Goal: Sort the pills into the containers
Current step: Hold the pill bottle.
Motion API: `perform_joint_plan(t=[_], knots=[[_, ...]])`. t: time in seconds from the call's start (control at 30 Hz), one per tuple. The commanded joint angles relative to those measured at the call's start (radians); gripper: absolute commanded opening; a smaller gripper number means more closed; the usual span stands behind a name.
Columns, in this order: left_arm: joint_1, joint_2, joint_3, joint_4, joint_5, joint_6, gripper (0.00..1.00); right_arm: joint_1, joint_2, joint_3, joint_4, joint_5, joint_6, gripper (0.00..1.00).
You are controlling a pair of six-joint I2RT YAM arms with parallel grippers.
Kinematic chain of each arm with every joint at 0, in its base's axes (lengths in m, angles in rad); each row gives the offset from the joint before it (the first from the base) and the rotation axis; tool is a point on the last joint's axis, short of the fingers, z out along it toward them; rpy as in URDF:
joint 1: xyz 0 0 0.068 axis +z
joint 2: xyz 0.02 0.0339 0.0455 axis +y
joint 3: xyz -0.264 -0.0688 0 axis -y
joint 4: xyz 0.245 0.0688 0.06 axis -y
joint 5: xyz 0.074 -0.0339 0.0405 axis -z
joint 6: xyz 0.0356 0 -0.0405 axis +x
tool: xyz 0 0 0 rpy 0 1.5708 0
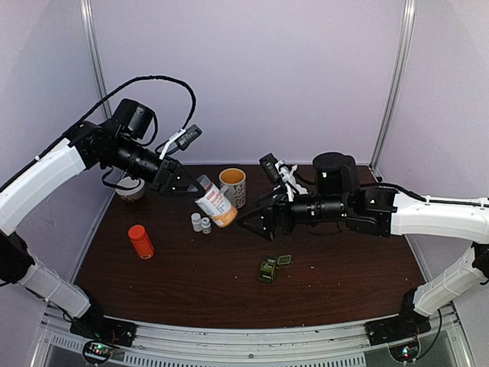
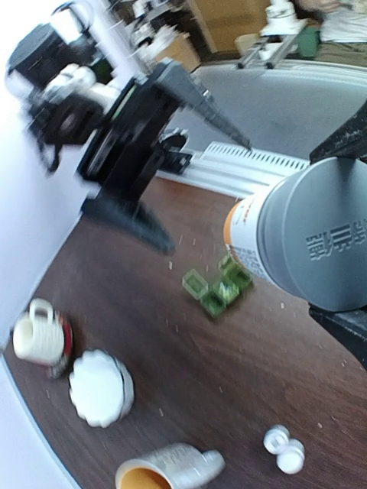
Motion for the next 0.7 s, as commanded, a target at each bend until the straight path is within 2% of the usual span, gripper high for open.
perform_joint_plan(t=[0.0,0.1,0.3,0.5,0.67], knots=[[-0.075,-0.018,0.056,0.0,0.095,0.096,0.38,0.005,-0.022,0.045,0.071,-0.144,-0.027,1.0],[-0.086,-0.021,0.072,0.0,0.113,0.122,0.36,0.015,-0.005,0.06,0.079,-0.246,-0.019,1.0],[-0.105,-0.006,0.094,0.0,0.135,0.137,0.36,0.053,0.016,0.091,0.049,-0.323,-0.051,0.95],[-0.117,0.002,0.09,0.018,0.163,0.148,0.35,0.059,0.053,0.125,0.045,-0.313,-0.04,0.8],[-0.12,0.002,0.09,0.029,0.179,0.146,0.35,0.06,0.078,0.144,0.066,-0.315,-0.023,0.77]])
